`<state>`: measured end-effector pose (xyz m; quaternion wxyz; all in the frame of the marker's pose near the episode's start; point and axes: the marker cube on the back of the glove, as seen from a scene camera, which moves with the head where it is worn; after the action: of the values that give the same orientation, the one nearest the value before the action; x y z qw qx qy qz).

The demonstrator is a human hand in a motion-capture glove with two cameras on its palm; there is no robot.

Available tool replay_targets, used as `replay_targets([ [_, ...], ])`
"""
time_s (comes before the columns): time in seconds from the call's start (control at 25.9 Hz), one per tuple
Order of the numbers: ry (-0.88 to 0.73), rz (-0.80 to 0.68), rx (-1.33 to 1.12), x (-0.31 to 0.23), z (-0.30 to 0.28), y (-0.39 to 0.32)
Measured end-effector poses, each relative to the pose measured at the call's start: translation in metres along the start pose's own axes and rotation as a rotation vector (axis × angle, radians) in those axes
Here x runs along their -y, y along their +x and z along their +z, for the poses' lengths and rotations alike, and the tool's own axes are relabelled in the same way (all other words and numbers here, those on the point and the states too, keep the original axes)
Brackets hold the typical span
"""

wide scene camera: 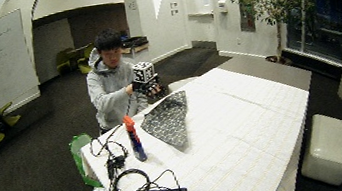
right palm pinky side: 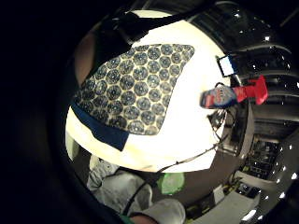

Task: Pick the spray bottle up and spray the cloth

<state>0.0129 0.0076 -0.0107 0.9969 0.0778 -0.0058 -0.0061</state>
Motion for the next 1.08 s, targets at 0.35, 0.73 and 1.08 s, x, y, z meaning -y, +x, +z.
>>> replay_targets([
  [0.35, 0.319, 0.064, 0.125, -0.02, 0.001, 0.035],
  [0.73, 0.621, 0.247, 0.291, -0.059, 0.013, 0.125],
  [1.08, 0.707, 0.437, 0.409, -0.067, 0.032, 0.194],
])
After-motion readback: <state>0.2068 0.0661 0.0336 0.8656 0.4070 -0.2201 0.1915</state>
